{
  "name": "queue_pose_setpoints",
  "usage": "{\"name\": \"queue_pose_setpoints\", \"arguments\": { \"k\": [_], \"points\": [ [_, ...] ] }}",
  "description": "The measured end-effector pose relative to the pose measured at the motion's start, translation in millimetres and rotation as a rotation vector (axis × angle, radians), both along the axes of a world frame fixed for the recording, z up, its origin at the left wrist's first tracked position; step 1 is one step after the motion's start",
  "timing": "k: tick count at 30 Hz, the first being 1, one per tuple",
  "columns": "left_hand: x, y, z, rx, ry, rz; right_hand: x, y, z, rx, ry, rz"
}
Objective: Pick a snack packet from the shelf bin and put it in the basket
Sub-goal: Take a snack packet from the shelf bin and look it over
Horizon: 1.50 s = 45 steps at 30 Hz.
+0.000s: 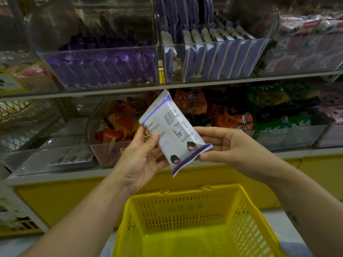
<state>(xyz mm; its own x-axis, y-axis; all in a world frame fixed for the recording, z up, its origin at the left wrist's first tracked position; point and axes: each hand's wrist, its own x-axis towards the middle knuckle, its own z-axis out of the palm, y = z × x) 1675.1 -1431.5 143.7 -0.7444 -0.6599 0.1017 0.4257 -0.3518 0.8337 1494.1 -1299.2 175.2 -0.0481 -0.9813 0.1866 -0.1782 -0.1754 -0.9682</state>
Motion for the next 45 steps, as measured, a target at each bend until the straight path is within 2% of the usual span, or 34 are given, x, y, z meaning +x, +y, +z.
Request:
{"name": "queue_pose_setpoints", "arguments": {
  "k": [14,20,23,27,33,37,41,45],
  "points": [
    [-0.7,3.1,3.2,-0.038,-0.02,0.131,0.1,-3.8,-14.2,-0.002,-0.053,0.008],
    [-3.9,6.9,2.9,-0.051,-0.045,0.193,9.0,-10.2,-26.6,-0.033,0.035,-0.115],
    [-8.5,12.9,2.8,-0.067,-0.042,0.253,13.8,-12.6,-33.4,0.01,0.132,-0.138],
    [-12.0,20.5,0.1,-0.14,-0.135,0.293,18.1,-13.4,-41.2,0.076,0.182,-0.141],
    [-5.1,21.1,3.7,-0.112,-0.224,0.096,14.4,-11.0,-50.0,0.261,-0.115,0.051],
    [-2.4,20.9,2.9,-0.133,-0.226,0.057,10.7,-12.2,-51.3,0.29,-0.215,0.126],
    [-2.5,16.5,1.3,-0.188,-0.237,0.099,9.5,-15.3,-51.3,0.245,-0.218,0.03],
    [-2.6,13.3,2.2,-0.174,-0.286,0.19,8.8,-15.9,-44.8,0.187,-0.353,-0.052]
  ]
}}
